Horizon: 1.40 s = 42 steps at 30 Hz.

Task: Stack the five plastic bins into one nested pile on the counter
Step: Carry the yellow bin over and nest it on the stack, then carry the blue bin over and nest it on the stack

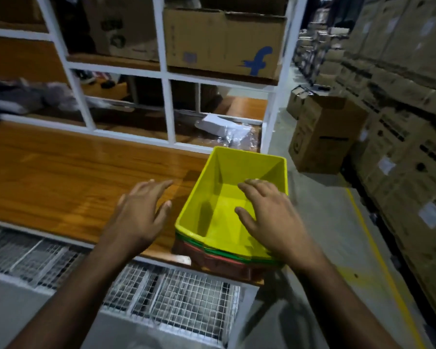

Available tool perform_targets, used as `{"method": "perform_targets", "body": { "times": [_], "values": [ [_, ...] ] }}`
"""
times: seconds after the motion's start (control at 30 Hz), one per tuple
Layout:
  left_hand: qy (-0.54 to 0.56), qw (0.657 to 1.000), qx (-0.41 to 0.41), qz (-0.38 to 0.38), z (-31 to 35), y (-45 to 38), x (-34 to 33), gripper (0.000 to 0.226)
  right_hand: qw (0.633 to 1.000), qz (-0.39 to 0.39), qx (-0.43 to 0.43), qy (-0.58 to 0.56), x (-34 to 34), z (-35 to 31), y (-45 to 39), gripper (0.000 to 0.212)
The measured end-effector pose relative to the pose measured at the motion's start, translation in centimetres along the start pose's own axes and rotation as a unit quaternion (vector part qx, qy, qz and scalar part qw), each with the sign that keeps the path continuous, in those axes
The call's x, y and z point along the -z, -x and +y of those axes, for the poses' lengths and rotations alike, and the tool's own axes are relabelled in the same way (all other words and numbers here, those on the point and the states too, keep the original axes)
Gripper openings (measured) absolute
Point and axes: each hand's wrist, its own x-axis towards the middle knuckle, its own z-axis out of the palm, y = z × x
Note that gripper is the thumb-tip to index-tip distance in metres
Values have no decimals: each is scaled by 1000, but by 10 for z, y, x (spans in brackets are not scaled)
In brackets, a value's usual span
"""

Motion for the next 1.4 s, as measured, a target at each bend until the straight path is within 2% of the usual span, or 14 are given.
{"method": "perform_targets", "body": {
  "times": [0.1, 0.3, 0.43, 0.53, 0.7, 0.87, 1.13, 1.4],
  "values": [
    [-45, 998, 29, 32, -24, 25, 11, 56, 999, 9, 47, 20, -13, -45, -10, 61],
    [-69, 987, 132, 56, -120, 90, 41, 63, 989, -56, 133, 23, -52, -155, -41, 70],
    [-87, 974, 189, 85, -221, 140, 80, 60, 976, -107, 188, 9, -95, -272, -76, 71],
    [-111, 969, 202, 84, -278, 157, 99, 58, 970, -113, 214, 9, -122, -333, -93, 72],
    [-147, 952, 258, 73, -404, 205, 171, 62, 960, -131, 244, -27, -173, -489, -129, 77],
    [-159, 944, 281, 65, -497, 227, 228, 62, 952, -142, 268, -51, -207, -607, -169, 74],
    [-177, 933, 304, 80, -644, 201, 282, 64, 941, -138, 302, -63, -272, -749, -271, 75],
    [-194, 938, 275, 78, -830, 94, 334, 67, 950, -115, 272, -102, -356, -865, -434, 74]
  ]
}}
